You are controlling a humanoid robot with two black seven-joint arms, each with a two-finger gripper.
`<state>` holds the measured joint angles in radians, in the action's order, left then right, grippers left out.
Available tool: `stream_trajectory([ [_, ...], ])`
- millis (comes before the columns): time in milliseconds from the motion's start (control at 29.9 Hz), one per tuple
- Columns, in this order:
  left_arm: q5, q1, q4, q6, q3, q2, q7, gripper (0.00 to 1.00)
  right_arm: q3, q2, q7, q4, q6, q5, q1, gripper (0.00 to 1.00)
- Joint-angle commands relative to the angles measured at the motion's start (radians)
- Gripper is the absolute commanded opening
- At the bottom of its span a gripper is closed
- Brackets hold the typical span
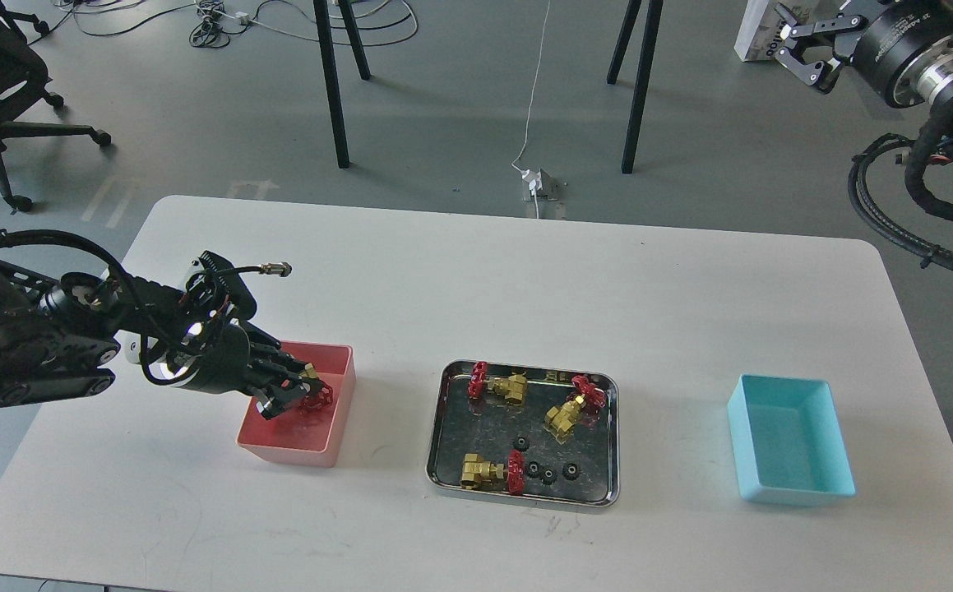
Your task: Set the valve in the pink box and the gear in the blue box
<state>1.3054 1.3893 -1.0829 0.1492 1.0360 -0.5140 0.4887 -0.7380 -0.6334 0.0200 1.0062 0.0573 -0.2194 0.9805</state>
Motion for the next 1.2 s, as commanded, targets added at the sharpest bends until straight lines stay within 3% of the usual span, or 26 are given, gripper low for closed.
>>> stream_trajectory([
  [0, 0.000, -0.001, 0.000, 0.000, 0.001, 0.000, 0.000, 0.33, -0.001, -0.005, 0.000, 0.000, 0.002, 0.000, 0.000, 0.99],
  [434, -0.003, 0.000, 0.000, 0.001, -0.016, -0.006, 0.000, 0.50, -0.001, -0.006, 0.001, 0.003, 0.003, 0.000, -0.013, 0.99],
  [601, -0.008, 0.007, -0.002, -0.008, -0.137, -0.059, 0.000, 0.58, -0.001, -0.003, 0.001, -0.001, 0.001, 0.002, -0.013, 0.99],
  [701, -0.020, 0.016, -0.002, -0.057, -0.268, -0.135, 0.000, 0.60, 0.000, -0.002, 0.001, -0.001, -0.001, 0.002, -0.013, 0.99],
  [902, -0.049, -0.013, -0.040, -0.363, -0.739, -0.310, 0.000, 0.62, 0.000, -0.008, 0.001, -0.003, -0.001, 0.002, -0.014, 0.99],
  [1169, -0.576, -0.206, -0.055, -0.559, -1.226, -0.272, 0.000, 0.63, 0.008, -0.009, 0.001, -0.003, 0.012, 0.002, -0.020, 0.99],
])
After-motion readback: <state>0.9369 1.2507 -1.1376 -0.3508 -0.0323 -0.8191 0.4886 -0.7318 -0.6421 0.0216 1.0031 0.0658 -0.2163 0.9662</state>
